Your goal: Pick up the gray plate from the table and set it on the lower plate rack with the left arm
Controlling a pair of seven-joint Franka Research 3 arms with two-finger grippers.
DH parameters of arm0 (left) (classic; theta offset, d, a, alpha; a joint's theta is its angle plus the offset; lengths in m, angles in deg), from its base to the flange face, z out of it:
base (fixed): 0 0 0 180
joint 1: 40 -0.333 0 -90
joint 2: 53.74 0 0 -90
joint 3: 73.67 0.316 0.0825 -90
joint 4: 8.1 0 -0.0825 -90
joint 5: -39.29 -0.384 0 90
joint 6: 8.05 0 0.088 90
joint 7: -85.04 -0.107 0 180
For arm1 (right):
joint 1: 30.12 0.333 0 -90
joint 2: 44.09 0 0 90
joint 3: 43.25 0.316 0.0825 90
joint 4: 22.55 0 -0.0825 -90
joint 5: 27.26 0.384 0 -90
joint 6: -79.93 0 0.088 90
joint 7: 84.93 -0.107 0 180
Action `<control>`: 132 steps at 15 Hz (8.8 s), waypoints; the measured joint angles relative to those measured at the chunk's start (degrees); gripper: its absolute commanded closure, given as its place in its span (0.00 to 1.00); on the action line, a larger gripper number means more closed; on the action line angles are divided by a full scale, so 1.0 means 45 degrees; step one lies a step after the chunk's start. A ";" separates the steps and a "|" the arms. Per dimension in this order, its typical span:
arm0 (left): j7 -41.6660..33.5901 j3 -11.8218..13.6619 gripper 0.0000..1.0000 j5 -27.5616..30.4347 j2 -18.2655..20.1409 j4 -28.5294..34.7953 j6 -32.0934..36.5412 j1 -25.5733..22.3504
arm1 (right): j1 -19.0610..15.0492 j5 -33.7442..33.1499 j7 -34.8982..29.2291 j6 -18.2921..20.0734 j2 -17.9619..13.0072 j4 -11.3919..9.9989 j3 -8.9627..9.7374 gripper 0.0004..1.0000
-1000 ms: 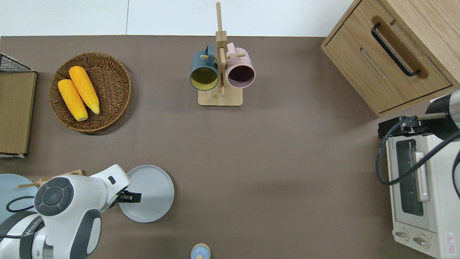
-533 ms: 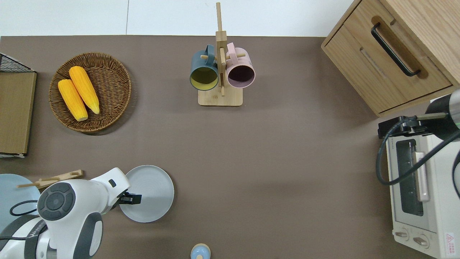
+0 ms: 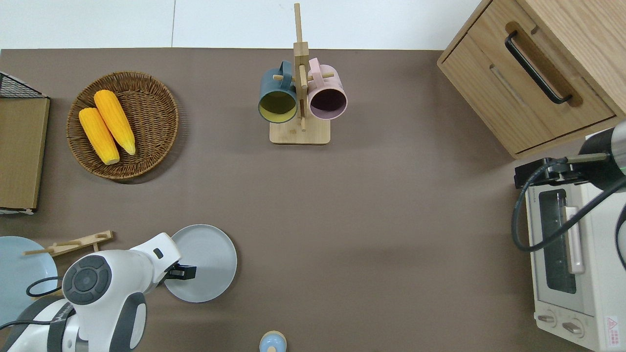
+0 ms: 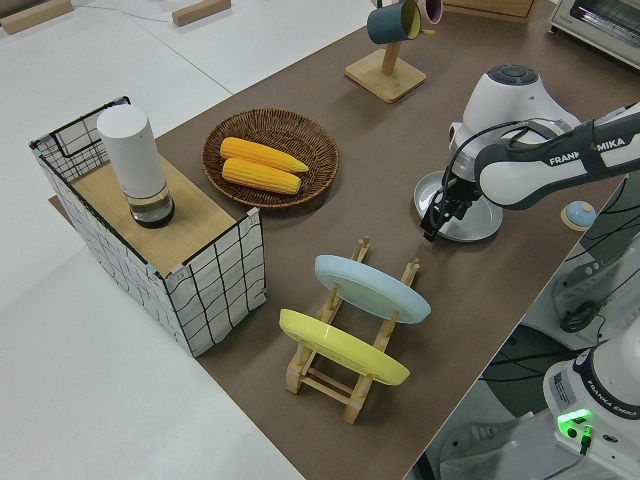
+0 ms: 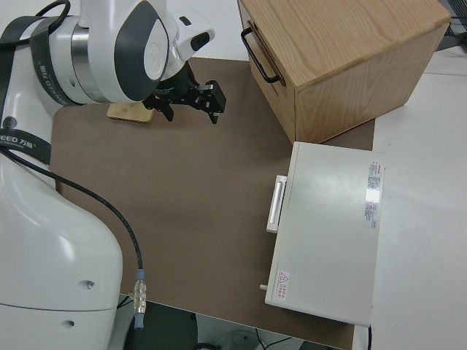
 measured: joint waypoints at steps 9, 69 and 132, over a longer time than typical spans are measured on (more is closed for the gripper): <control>0.0015 0.0002 0.96 0.0000 -0.0045 0.0011 -0.0110 -0.0003 | 0.0000 0.0000 0.0000 0.0000 0.0000 0.0000 0.0000 0.02; 0.9161 -0.1620 1.00 -1.2692 -0.1455 -0.5422 1.5444 0.0190 | 0.0000 0.0000 0.0000 0.0000 0.0000 0.0000 0.0000 0.02; 0.0620 -0.1190 0.02 0.0258 -0.3202 -1.3993 1.2005 -0.0929 | 0.0000 0.0000 0.0000 0.0000 0.0000 0.0000 0.0000 0.02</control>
